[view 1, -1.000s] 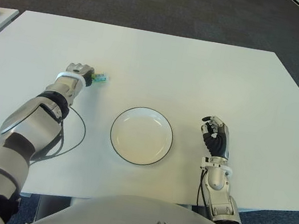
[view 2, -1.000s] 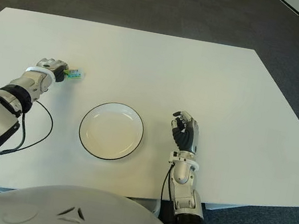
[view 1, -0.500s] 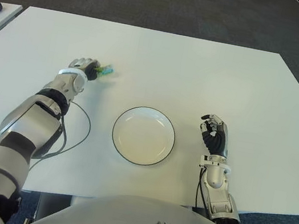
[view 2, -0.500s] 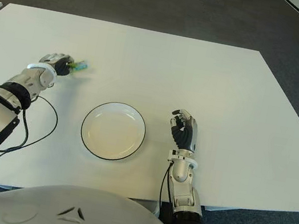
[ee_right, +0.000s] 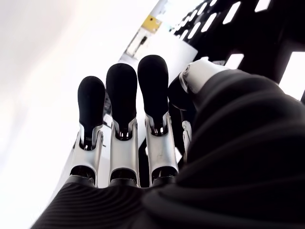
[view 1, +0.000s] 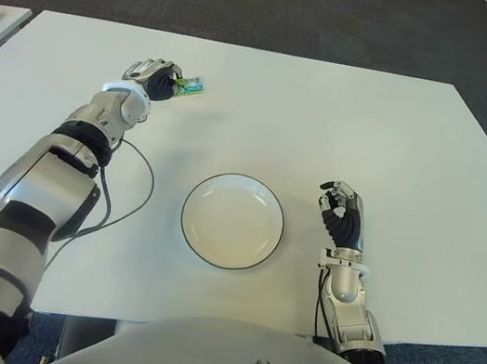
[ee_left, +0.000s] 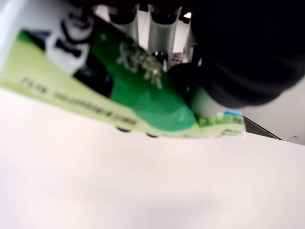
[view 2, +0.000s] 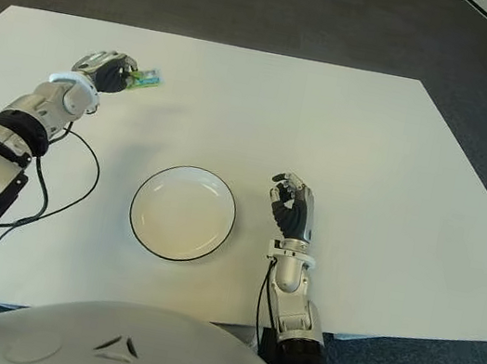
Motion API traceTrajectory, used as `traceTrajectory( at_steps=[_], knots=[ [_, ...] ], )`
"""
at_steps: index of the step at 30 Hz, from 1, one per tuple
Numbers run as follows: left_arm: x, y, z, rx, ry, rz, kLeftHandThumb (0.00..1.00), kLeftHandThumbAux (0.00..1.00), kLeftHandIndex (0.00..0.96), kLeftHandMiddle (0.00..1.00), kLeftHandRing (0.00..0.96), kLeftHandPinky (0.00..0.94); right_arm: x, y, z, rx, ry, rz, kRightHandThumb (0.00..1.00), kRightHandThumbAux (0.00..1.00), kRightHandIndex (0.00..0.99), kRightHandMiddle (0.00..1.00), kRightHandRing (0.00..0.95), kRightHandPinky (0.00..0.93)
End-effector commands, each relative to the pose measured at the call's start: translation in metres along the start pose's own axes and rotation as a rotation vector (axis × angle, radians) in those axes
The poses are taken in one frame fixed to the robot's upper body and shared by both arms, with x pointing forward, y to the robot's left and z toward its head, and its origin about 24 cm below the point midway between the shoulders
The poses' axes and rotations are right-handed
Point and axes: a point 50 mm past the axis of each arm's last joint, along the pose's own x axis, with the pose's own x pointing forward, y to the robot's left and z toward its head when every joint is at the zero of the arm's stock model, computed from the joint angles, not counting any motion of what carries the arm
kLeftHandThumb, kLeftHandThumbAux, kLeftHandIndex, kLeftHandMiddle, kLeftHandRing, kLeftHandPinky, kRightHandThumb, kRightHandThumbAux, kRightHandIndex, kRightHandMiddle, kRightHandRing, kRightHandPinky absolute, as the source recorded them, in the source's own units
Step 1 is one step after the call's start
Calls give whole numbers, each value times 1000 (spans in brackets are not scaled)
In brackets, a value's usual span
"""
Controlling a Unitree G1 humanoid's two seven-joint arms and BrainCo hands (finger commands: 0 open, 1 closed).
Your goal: Put the toothpaste on the table into the plate.
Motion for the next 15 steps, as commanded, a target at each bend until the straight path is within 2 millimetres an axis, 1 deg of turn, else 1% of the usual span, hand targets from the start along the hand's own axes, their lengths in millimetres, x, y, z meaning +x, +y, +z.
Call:
traceTrajectory(
  at_steps=[1,5,9,15],
  knots=[
    [-1,4,7,11,-68,38,708,721,437,788,768,745,2,1,-2,27,-3,3,697,734,431,693,670,569],
    [-1,9,14,8,-125,58,707,720,437,796,773,759,2,1,-3,28,-2,5,698,733,431,682,663,595],
    [-2,12,17,-2,-151,68,706,721,438,807,782,772,2,1,-2,32,-12,2,698,733,430,673,658,567],
    [-5,18,27,-19,-213,97,703,721,439,819,789,776,2,1,-3,37,-16,9,697,734,429,664,655,580]
  ],
)
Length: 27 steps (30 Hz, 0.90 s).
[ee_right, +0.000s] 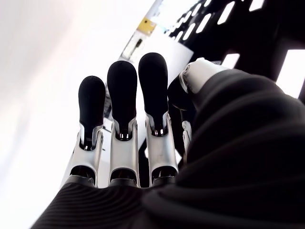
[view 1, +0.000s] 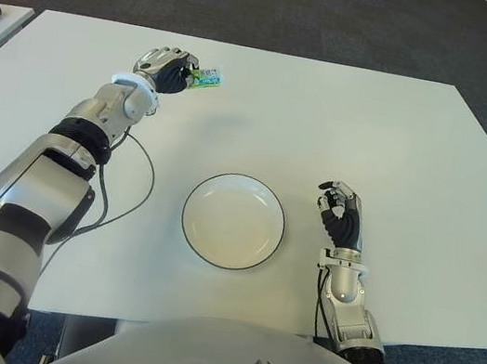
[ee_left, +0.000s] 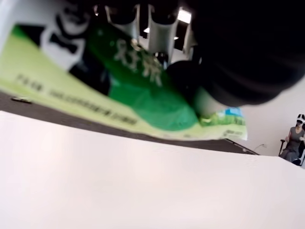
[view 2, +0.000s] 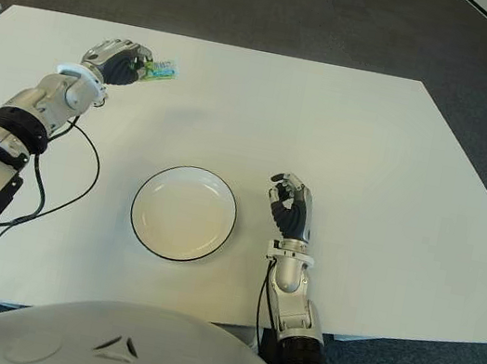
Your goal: Put the toothpaste on the table into the plate.
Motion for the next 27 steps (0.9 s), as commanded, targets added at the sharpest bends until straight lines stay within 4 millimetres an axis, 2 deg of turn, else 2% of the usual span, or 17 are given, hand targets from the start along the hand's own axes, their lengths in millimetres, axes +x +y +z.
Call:
traceTrajectory(
  at_steps=[1,11,16,23,27],
  knots=[
    [-4,1,3,-21,-31,9,703,722,439,820,790,775,1,0,-2,12,7,2,697,734,429,664,655,579],
    [-13,2,27,-146,-151,1,702,722,438,818,784,756,1,0,-3,2,29,-7,699,733,429,659,644,564],
    [-24,-14,46,-239,-252,-47,704,721,437,809,778,739,0,0,-2,-2,34,-8,699,732,429,659,639,548],
    [-45,-24,76,-300,-412,-150,706,720,437,793,765,722,1,0,-2,-24,40,-9,700,732,429,631,610,510],
    [-55,-23,84,-292,-469,-208,706,720,436,787,762,725,1,0,-2,-18,43,-12,700,732,428,636,620,567]
  ],
)
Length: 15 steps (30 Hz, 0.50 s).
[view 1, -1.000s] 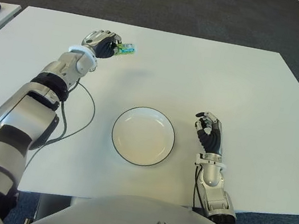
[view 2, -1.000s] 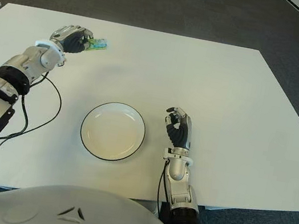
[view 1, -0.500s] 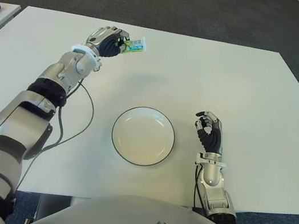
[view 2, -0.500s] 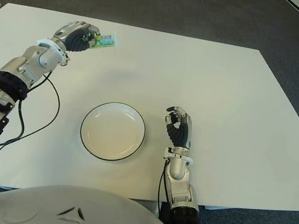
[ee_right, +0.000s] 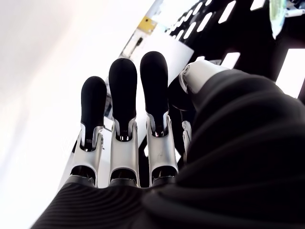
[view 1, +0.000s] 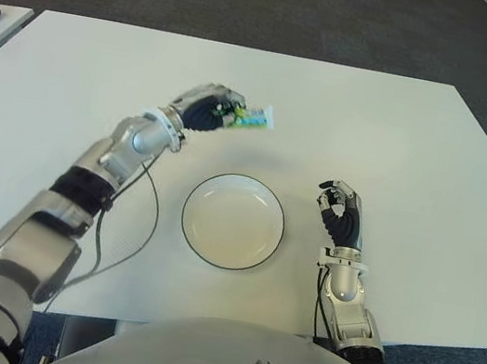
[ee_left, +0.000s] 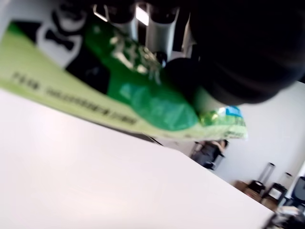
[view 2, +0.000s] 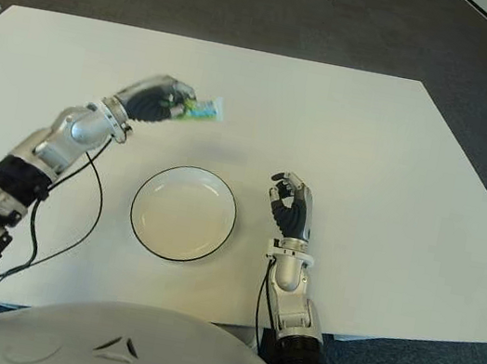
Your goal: Put the toothpaste on the table into the plate.
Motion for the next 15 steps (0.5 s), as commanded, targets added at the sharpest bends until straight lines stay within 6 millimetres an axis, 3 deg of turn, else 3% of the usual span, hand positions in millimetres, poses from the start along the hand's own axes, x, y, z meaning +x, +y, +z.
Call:
traceTrajectory(
  at_steps=[1,10,15],
  knots=[
    [-6,-2,11,-9,-48,-63,706,720,436,787,762,726,0,0,-2,-2,24,-8,700,732,428,637,621,573],
    [-34,-7,47,82,-228,-242,706,721,436,790,770,748,0,-1,-2,-8,15,-16,700,731,428,650,641,588],
    [-37,-8,50,100,-244,-335,706,720,436,795,776,756,0,-2,-3,-8,16,-13,699,731,427,652,644,575]
  ],
)
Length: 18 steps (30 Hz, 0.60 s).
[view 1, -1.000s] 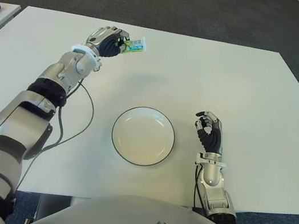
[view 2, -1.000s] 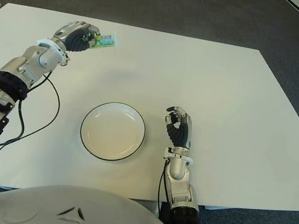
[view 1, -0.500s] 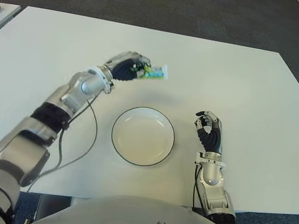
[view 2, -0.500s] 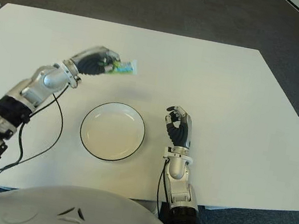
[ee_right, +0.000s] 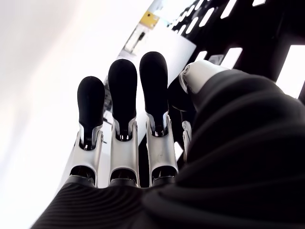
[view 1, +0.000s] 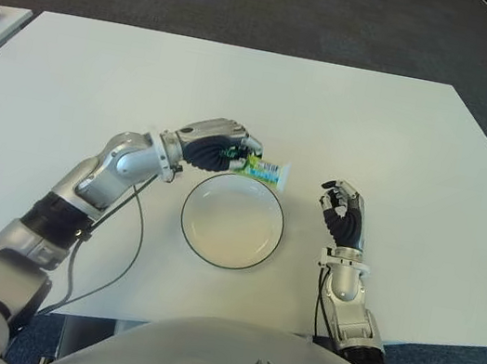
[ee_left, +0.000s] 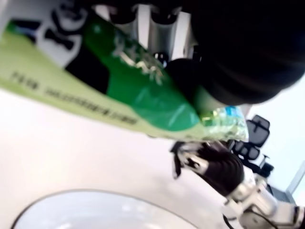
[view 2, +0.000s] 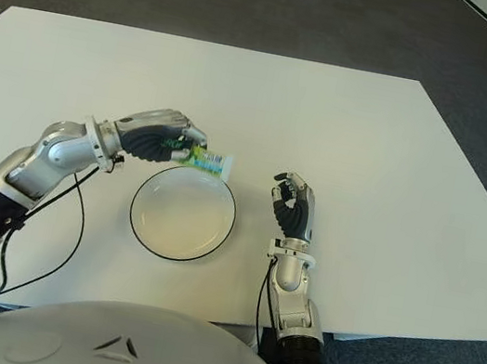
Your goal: Put the toothpaste on the table into the plate.
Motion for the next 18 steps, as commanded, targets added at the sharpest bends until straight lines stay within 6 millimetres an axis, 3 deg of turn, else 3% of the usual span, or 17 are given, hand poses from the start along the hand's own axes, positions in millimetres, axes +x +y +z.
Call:
traceTrajectory(
  at_steps=[1,6,9,18],
  knots=[
    [-3,-3,2,-7,-4,-134,706,720,436,796,776,757,0,0,-2,-5,14,4,699,731,427,652,643,572],
    [-1,-7,4,23,-30,-244,707,720,437,804,786,774,0,0,-1,-3,19,12,700,732,427,642,627,536],
    [-3,-24,5,10,-38,-253,707,720,437,806,788,773,0,0,-1,0,17,15,699,732,427,640,623,532],
    [-4,-38,1,29,-28,-348,704,720,437,810,798,784,2,-1,-1,1,17,17,700,732,429,645,623,520]
  ],
)
